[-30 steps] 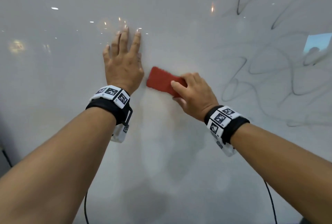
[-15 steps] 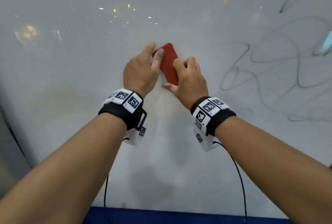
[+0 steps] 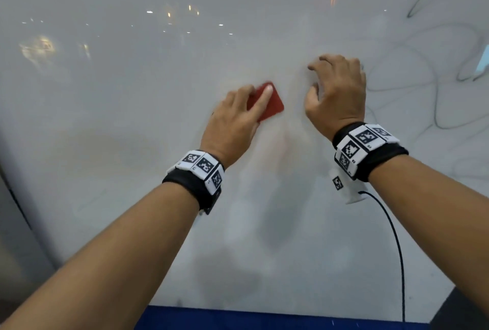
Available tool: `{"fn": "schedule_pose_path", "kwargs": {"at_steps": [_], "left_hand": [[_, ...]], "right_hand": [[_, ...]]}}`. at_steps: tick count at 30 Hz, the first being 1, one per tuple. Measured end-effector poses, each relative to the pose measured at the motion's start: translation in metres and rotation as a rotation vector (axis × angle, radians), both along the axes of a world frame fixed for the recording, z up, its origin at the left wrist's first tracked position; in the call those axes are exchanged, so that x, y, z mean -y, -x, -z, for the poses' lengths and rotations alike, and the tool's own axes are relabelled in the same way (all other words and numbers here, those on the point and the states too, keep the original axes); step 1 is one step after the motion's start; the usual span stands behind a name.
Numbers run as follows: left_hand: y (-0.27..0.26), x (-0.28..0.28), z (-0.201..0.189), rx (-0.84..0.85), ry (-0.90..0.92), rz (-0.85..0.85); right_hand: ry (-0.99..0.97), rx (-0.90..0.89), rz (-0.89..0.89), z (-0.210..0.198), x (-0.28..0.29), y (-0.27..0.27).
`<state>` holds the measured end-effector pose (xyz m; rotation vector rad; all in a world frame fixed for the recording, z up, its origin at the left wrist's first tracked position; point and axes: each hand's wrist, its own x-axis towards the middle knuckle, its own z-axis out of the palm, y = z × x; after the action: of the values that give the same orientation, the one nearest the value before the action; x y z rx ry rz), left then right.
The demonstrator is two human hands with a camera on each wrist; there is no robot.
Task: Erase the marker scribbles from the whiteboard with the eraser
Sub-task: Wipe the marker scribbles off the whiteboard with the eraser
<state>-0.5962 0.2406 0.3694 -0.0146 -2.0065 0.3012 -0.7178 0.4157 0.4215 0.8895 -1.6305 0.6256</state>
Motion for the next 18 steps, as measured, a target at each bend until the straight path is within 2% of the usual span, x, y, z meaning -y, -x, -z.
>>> {"fn": "schedule_pose_path", "kwargs": {"at_steps": [2,3,4,7,8,9,12,14,16,18], "left_hand": [[0.005,0.009,0.011,0.030,0.210,0.025],[0.006,0.012,0.012,0.034,0.241,0.021],[0.006,0.014,0.011,0.019,0.199,0.008],[0.007,0.007,0.001,-0.148,-0.154,-0.048],[0.009,0.001,0.003,-0.173,-0.193,-0.066],[0.011,-0.006,0.009,-0.161,-0.149,-0.064],[0.021,-0.013,0.037,-0.028,0.172,0.016],[0.021,-0.008,0.036,0.014,0.278,0.046],[0.018,-0.004,0.025,0.027,0.318,0.021],[0.015,-0.001,0.013,-0.015,0.172,-0.030]], "right_hand": [[-0.044,0.017,0.056,0.008,-0.003,0.005],[-0.059,0.018,0.067,0.013,-0.003,0.006],[-0.068,0.016,0.069,0.016,-0.004,0.008],[-0.067,0.021,0.058,0.018,-0.008,0.011],[-0.064,0.018,0.053,0.017,-0.009,0.011],[-0.063,0.012,0.047,0.016,-0.011,0.012],[-0.071,-0.008,0.035,0.015,-0.016,0.016],[-0.084,-0.025,0.046,0.015,-0.020,0.020],[-0.095,-0.040,0.053,0.014,-0.022,0.022],[-0.082,-0.021,0.060,0.012,-0.025,0.025]]}}
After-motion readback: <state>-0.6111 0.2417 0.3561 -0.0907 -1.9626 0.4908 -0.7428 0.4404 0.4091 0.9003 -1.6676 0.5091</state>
